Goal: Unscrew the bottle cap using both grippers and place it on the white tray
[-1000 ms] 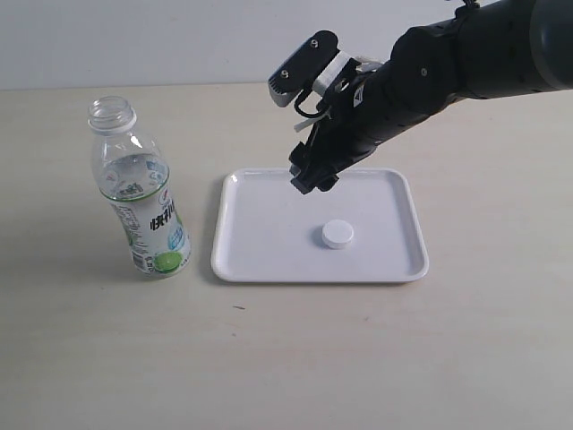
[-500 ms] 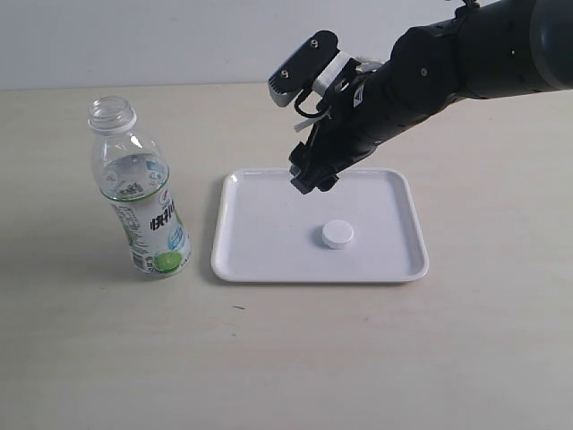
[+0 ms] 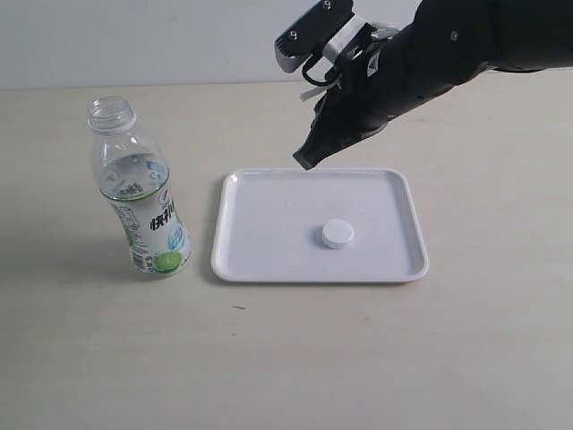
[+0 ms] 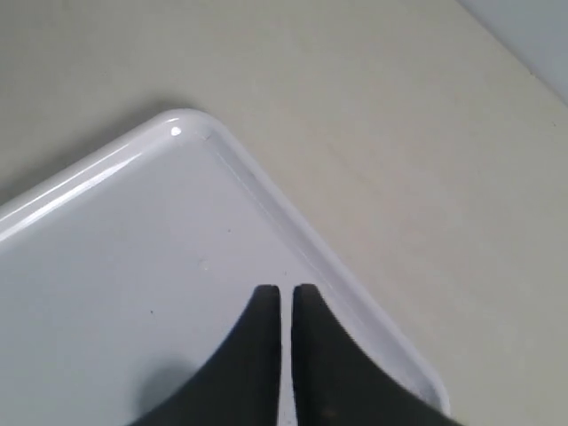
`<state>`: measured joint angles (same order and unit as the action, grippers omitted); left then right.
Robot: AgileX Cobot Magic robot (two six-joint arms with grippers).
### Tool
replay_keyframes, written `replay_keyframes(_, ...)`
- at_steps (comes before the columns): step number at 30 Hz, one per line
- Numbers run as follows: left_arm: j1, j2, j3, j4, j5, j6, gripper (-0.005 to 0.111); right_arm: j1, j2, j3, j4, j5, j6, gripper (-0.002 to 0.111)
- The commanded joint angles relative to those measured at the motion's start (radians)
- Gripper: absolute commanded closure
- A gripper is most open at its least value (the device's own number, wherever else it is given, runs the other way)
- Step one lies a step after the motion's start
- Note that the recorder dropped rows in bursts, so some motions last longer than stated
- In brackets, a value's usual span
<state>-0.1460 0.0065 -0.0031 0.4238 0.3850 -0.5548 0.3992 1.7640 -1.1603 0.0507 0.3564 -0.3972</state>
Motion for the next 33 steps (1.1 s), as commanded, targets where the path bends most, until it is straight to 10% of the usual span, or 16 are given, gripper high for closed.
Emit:
replay_keyframes(1,-0.003,-0.006,0.003,0.007,0.001,0.001,0.107,-0.004,-0.02,-0.002,0.004,0.025,0.027,0.108)
replay_keyframes(20,-0.003,-0.006,0.003,0.007,0.001,0.001,0.107,-0.004,-0.21,0.189,0.045,-0.185,0.097,0.108)
replay_keyframes(33,-0.003,-0.006,0.003,0.007,0.001,0.001,0.107,-0.004,-0.573,0.409,0.301,0.01,0.178,0.108)
